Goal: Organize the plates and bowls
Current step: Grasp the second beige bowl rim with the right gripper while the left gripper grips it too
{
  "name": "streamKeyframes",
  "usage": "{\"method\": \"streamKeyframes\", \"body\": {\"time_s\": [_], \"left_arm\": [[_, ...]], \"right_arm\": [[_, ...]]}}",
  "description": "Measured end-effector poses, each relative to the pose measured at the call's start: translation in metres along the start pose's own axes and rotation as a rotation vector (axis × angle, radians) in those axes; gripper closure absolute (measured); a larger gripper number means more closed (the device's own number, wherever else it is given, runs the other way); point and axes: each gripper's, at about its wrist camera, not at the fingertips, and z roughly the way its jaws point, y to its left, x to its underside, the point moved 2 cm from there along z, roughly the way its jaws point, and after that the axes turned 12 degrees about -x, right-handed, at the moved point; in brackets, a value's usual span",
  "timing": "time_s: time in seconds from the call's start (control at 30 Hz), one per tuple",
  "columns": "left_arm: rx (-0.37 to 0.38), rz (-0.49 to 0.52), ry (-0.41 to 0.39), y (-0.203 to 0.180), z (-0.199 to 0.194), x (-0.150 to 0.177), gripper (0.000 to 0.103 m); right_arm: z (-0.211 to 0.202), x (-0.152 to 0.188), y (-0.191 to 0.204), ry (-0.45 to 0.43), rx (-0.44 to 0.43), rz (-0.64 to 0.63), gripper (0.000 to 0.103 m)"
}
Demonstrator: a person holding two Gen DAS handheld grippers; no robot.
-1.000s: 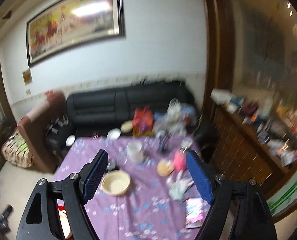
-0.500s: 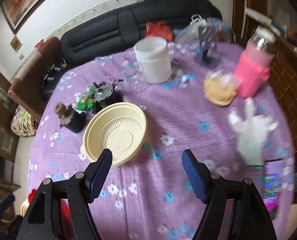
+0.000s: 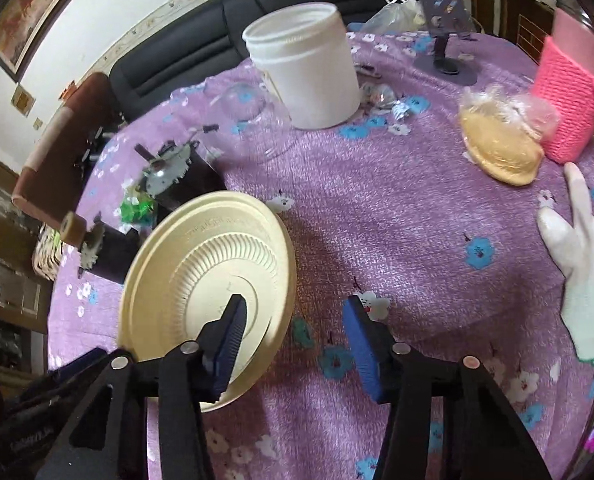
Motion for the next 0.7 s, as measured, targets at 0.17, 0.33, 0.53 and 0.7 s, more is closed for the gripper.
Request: {"method": "streamKeyframes", "body": {"time_s": [0.17, 0.33, 0.53, 0.7], "left_arm": [[-0.006, -0.010, 0.035, -0.010, 0.025, -0.010, 0.037], [0.024, -0.006, 0.044, -0.017, 0.027, -0.010, 0.065], [0.033, 0.005, -0.006, -0.015, -0.003, 0.002, 0.066], [0.012, 0.034, -0.057, -0.008, -0.040, 0.029, 0.066]], "right_arm": [[0.007, 0.000, -0.002, 0.008, 0.008, -0.027, 0.061], [0.001, 0.002, 0.001, -0.016, -0.033, -0.037, 0.083], [-0.025, 0.015, 0.013, -0.043, -0.059, -0.064, 0.085], [-0.053, 0.038, 0.028, -0.052, -0.085, -0.085, 0.085]]}}
